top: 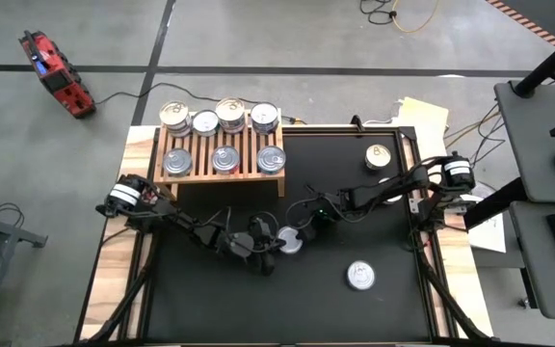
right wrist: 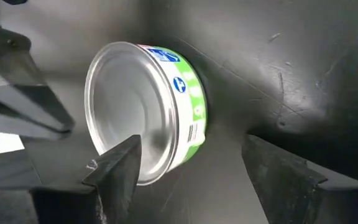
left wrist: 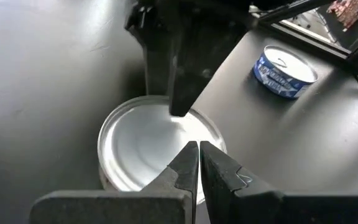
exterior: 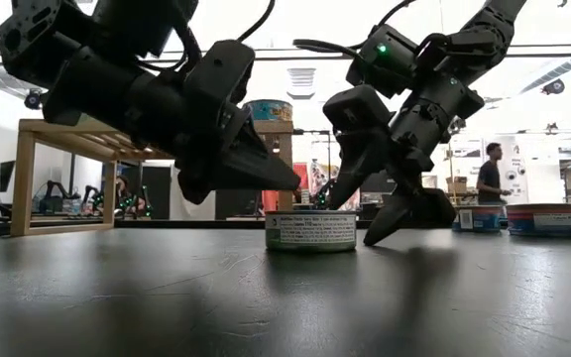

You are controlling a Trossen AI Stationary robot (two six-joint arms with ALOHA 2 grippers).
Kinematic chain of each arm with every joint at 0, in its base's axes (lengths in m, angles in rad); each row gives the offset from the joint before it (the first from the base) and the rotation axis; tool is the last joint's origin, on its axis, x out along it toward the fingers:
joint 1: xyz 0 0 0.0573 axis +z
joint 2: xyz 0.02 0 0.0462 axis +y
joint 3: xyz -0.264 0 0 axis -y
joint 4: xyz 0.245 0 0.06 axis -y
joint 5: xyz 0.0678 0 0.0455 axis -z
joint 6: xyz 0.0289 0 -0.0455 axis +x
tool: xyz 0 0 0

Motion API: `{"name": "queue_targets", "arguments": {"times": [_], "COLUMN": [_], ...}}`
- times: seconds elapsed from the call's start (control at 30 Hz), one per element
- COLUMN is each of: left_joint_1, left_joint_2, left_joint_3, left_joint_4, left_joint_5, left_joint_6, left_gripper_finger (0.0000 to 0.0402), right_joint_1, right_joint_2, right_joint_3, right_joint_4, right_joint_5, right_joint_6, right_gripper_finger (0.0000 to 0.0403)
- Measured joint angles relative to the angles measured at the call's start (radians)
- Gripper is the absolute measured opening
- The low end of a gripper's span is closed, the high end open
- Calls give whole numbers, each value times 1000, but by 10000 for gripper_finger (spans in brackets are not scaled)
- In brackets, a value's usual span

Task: Stack canned seafood by type on shelf
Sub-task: Put the green tuna can on the shelf

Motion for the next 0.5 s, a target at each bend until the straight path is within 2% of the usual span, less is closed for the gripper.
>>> {"name": "queue_targets", "arguments": {"times": [0.5], "left_joint_1": [0], "left_joint_2": [-11], "left_joint_3": [-20], "left_joint_4": [-49], "left_joint_5": [7], "left_joint_6": [-117], "left_gripper_finger": [0], "right_joint_1": [0], "right_joint_2": [6], "right_joint_3": [0], "right_joint_4": [24], "right_joint_5": [1], "right_joint_6": [13], "right_gripper_finger": [276]}}
